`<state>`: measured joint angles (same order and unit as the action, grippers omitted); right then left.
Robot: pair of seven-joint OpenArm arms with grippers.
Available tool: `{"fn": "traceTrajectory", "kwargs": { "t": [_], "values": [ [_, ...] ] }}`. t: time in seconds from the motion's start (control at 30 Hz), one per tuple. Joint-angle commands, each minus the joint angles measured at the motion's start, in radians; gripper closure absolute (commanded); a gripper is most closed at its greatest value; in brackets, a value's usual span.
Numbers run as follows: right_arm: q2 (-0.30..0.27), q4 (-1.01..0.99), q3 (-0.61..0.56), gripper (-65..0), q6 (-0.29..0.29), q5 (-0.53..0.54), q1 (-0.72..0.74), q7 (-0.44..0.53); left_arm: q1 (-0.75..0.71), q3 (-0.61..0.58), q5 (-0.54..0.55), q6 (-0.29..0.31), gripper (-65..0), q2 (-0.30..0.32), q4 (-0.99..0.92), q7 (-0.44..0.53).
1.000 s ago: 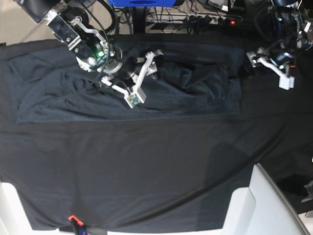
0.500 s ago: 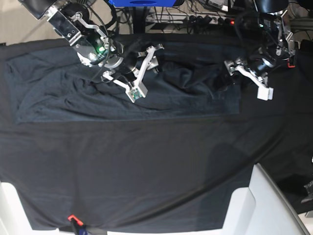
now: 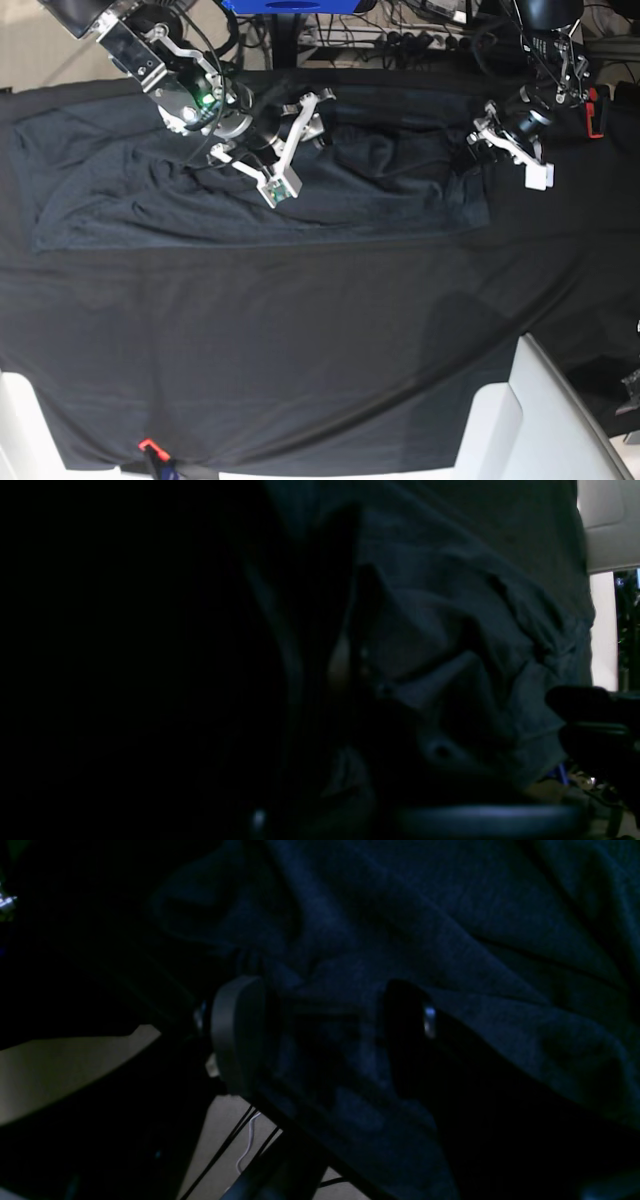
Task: Fold the T-shirt properly
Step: 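Grasp the band's end with the left gripper while the right gripper holds the middle, then fold the band's end with the left gripper toward the right gripper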
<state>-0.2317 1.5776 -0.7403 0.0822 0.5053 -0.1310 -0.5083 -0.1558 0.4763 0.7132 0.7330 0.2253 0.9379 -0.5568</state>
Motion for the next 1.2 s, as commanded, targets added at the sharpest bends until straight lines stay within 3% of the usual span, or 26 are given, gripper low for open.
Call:
{"fn": "traceTrajectory", "kwargs": {
  "t": [0.0, 0.1, 0.23, 0.33, 0.5, 0.63, 0.73, 0.8, 1.0, 1.17],
  "values": [
    [0.001, 0.034, 0.003, -36.2, -0.005, 0.005, -0.002, 0.040, 0.006, -0.004, -0.068, -0.035, 0.0, 0.006, -0.012, -0.053],
    [-0.001, 0.077, 0.014, -36.2, 0.001, 0.005, -0.039, 0.141, 0.019, 0.003, -0.068, -0.035, 0.0, 0.007, -0.010, -0.053],
    [0.002, 0.132, 0.133, -36.2, 0.001, 0.005, -0.123, 0.228, 0.019, 0.006, -0.068, -0.035, 0.0, 0.046, 0.020, -0.053],
    [0.004, 0.154, 0.245, -36.2, 0.001, 0.005, -0.164, 0.239, 0.011, 0.008, -0.068, -0.035, 0.0, 0.093, 0.042, -0.053],
    [0.001, 0.148, 0.336, -36.2, -0.005, 0.005, -0.184, 0.239, 0.008, 0.017, -0.068, -0.035, 0.0, 0.173, 0.042, -0.053],
    [0.001, 0.146, 0.356, -36.2, -0.005, 0.005, -0.189, 0.238, -0.021, 0.085, -0.068, -0.035, 0.0, 0.205, 0.062, -0.053],
    [0.001, 0.146, 0.359, -36.2, -0.005, 0.005, -0.189, 0.238, -0.092, 0.095, -0.073, -0.035, 0.0, 0.210, 0.195, -0.055],
    [-0.001, 0.146, 0.361, -36.2, -0.005, 0.005, -0.189, 0.238, -0.153, 0.091, -0.094, -0.035, 0.0, 0.185, 0.332, -0.053],
    [-0.001, 0.145, 0.361, -36.2, -0.005, 0.005, -0.186, 0.238, -0.245, 0.088, -0.263, -0.035, 0.0, 0.012, 0.634, -0.061],
    [-0.001, 0.145, 0.362, -36.2, -0.005, 0.005, -0.184, 0.238, -0.258, -0.041, -0.450, -0.056, 0.0, -0.109, 0.766, -0.115]
  ]
}}
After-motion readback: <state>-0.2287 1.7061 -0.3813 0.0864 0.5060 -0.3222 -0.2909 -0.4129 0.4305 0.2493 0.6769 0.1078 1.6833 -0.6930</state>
